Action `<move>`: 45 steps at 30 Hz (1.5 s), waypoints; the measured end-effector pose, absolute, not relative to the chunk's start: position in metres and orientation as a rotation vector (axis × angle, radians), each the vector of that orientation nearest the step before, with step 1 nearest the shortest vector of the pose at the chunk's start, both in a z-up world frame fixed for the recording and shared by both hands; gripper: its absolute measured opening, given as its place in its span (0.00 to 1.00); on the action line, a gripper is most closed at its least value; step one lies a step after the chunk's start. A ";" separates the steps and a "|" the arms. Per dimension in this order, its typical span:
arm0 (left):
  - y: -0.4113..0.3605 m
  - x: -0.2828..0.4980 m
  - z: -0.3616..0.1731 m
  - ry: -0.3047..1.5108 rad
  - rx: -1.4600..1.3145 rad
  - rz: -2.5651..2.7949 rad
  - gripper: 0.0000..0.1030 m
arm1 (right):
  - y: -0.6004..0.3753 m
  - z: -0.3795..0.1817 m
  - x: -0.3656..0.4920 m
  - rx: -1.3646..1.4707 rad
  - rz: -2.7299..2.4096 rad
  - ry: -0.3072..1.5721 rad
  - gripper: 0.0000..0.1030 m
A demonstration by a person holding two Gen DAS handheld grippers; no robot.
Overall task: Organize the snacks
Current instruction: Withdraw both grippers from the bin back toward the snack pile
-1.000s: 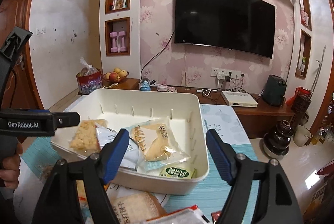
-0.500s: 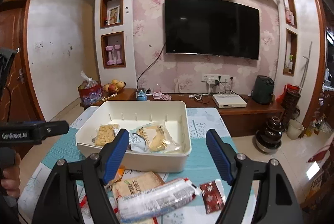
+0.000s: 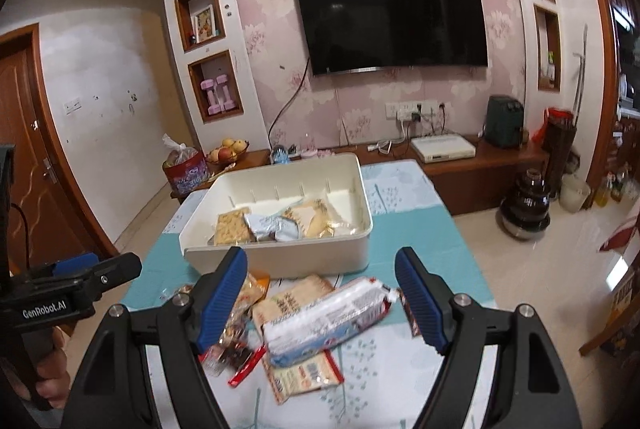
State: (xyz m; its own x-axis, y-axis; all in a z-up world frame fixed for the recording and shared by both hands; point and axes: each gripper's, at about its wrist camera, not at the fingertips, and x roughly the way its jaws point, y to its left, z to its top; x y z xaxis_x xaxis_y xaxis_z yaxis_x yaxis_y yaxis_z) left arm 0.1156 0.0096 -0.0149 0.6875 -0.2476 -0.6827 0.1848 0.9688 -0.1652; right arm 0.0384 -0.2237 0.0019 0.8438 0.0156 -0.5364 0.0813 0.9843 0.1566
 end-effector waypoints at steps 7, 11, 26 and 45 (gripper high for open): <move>0.010 0.110 -0.040 0.845 -0.079 -0.248 0.94 | -0.228 -0.014 0.033 0.227 -0.041 0.632 0.75; 0.009 0.112 -0.058 0.899 -0.071 -0.248 0.94 | -0.230 -0.028 0.031 0.250 -0.042 0.671 0.75; -0.005 0.126 -0.124 1.085 0.024 -0.247 0.94 | -0.221 -0.095 0.029 0.186 0.028 0.814 0.75; -0.022 0.154 -0.181 1.197 0.080 -0.293 0.94 | -0.197 -0.135 0.022 0.083 0.180 0.741 0.75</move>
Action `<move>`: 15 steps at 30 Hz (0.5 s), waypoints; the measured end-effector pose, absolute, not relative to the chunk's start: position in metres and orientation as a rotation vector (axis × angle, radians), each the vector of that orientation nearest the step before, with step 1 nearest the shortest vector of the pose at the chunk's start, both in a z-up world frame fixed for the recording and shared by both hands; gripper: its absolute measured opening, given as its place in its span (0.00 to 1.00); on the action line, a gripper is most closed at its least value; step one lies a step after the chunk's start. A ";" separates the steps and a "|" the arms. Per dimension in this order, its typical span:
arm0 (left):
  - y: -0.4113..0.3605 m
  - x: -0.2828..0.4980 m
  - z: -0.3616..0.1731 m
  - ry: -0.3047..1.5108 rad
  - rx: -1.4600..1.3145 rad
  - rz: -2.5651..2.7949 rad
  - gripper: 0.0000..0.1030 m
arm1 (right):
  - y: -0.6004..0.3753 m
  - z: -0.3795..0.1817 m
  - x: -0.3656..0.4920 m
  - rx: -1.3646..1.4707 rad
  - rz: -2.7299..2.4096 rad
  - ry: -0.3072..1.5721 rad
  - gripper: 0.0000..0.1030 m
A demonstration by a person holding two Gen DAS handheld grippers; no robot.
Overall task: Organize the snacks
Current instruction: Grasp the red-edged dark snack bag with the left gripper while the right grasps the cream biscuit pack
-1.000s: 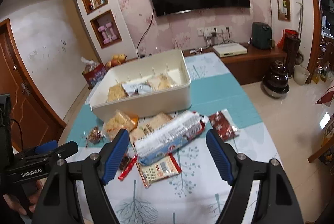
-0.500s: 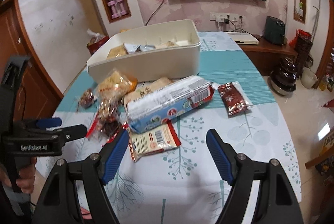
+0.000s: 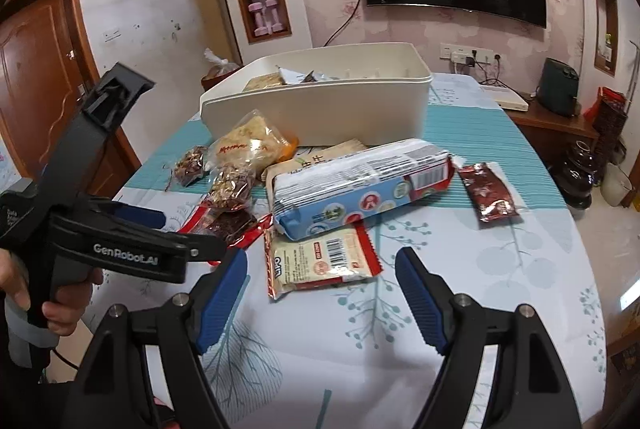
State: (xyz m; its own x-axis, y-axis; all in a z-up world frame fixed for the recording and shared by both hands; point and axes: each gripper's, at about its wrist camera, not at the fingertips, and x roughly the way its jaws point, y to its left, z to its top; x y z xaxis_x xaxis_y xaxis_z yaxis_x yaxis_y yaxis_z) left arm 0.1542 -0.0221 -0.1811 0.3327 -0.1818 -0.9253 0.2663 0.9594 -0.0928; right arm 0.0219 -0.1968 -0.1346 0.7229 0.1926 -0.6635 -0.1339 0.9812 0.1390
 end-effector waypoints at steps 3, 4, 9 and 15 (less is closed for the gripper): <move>-0.024 0.160 -0.187 1.199 0.080 -0.294 0.94 | -0.190 -0.142 0.028 0.058 0.189 0.756 0.75; -0.024 0.162 -0.189 1.203 0.080 -0.293 0.94 | -0.187 -0.145 0.029 0.044 0.186 0.760 0.75; -0.027 0.169 -0.198 1.209 0.105 -0.279 0.94 | -0.178 -0.157 0.036 -0.004 0.191 0.778 0.75; -0.037 0.178 -0.201 1.195 0.140 -0.270 0.94 | -0.174 -0.168 0.044 -0.046 0.161 0.804 0.75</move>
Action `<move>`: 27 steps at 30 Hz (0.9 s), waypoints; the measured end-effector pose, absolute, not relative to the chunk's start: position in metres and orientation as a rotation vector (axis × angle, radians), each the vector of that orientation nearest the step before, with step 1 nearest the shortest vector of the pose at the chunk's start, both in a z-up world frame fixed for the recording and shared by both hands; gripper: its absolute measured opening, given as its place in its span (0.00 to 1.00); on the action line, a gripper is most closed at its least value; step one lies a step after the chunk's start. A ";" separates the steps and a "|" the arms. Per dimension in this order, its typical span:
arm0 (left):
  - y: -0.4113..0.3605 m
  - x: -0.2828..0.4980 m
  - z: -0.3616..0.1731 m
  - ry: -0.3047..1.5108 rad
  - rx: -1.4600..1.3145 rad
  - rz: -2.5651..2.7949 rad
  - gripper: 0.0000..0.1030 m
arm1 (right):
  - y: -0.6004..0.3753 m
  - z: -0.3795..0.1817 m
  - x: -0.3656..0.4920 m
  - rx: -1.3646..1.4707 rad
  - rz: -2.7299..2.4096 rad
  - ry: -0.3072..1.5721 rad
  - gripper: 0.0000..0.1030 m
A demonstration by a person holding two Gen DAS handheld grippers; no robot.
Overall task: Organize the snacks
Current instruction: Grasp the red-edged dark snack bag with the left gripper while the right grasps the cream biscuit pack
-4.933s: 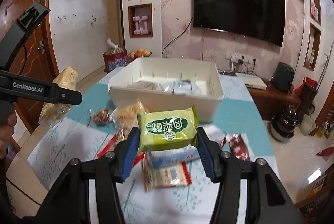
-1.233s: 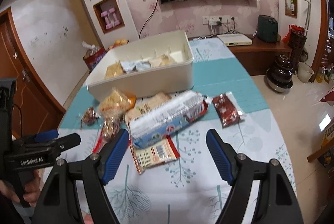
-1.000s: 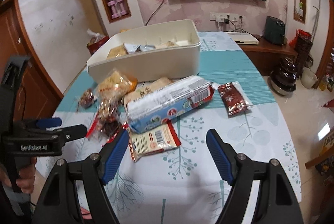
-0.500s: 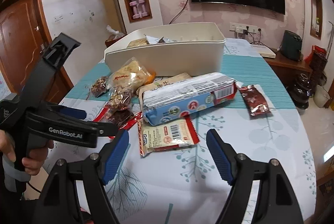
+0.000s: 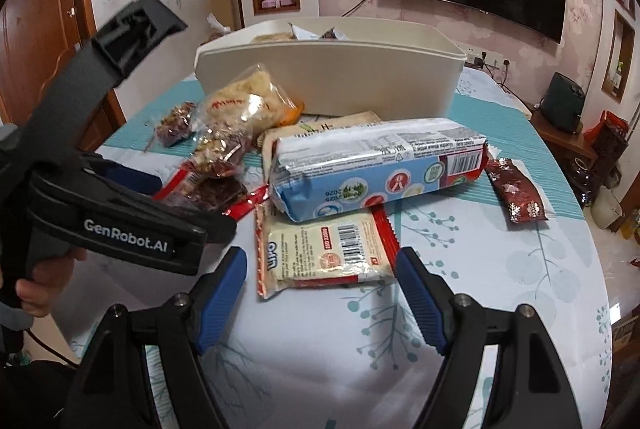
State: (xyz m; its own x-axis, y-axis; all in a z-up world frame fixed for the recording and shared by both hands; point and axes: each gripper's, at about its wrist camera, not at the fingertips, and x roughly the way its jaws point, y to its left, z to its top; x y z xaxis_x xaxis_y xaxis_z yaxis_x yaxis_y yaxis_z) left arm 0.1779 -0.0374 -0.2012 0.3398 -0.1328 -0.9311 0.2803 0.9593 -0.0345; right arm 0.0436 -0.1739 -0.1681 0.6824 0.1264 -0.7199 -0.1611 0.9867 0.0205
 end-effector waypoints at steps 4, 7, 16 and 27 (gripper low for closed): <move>-0.046 0.186 -0.203 1.183 0.152 -0.266 0.94 | -0.174 -0.174 0.048 -0.052 0.151 0.820 0.75; -0.049 0.192 -0.203 1.175 0.153 -0.269 0.93 | -0.173 -0.177 0.050 -0.061 0.149 0.818 0.77; -0.071 0.196 -0.198 1.139 0.165 -0.297 0.78 | -0.170 -0.181 0.058 -0.087 0.134 0.841 0.79; -0.066 0.173 -0.191 1.113 0.172 -0.307 0.58 | -0.168 -0.181 0.059 -0.096 0.126 0.835 0.72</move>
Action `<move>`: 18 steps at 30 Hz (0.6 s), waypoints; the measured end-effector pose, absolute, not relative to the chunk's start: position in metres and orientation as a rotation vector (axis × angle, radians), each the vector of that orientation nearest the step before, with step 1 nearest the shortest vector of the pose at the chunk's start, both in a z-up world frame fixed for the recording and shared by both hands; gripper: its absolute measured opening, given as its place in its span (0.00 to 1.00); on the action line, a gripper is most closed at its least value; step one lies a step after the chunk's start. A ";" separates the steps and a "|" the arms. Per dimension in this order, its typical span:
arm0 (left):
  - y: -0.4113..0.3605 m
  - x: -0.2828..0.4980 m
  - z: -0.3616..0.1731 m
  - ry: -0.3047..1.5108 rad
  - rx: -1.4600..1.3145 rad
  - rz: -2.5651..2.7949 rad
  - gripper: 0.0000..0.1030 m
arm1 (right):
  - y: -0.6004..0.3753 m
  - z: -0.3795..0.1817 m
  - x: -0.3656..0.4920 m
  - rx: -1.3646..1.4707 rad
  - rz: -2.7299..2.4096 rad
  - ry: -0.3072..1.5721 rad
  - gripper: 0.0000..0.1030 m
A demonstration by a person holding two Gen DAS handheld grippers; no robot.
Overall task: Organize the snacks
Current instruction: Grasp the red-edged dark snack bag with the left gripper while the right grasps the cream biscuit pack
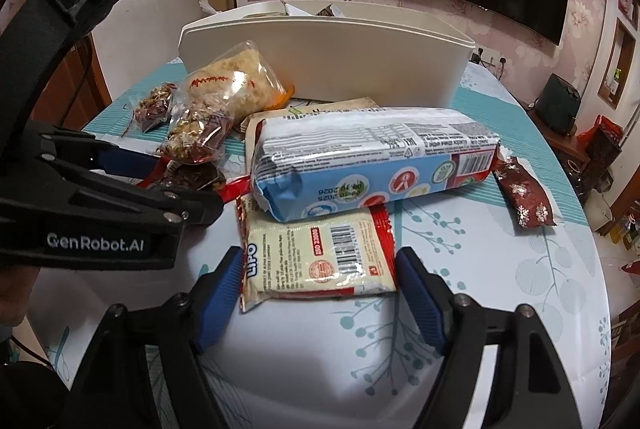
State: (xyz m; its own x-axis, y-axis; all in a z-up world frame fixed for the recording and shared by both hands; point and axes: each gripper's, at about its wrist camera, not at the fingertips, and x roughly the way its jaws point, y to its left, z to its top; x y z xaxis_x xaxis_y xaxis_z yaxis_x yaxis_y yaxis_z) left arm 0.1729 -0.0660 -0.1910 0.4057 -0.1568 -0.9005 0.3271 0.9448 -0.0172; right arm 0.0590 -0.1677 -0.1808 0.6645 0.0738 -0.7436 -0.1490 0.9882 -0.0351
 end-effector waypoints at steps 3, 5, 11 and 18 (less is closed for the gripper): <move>-0.065 0.166 -0.189 1.114 0.177 -0.305 0.54 | -0.167 -0.181 0.058 -0.094 0.120 0.835 0.69; -0.063 0.164 -0.189 1.120 0.173 -0.308 0.52 | -0.166 -0.181 0.057 -0.096 0.111 0.837 0.66; -0.055 0.150 -0.185 1.127 0.170 -0.315 0.43 | -0.163 -0.178 0.053 -0.095 0.092 0.844 0.55; -0.041 0.132 -0.182 1.170 0.120 -0.323 0.41 | -0.164 -0.174 0.045 -0.086 0.083 0.860 0.53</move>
State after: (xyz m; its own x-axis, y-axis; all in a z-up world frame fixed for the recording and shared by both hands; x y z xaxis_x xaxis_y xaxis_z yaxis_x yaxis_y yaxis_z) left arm 0.1322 -0.0405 -0.1821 0.3503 -0.1870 -0.9178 0.3109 0.9475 -0.0744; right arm 0.0448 -0.1637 -0.1741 0.6497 0.0385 -0.7592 -0.1080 0.9933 -0.0421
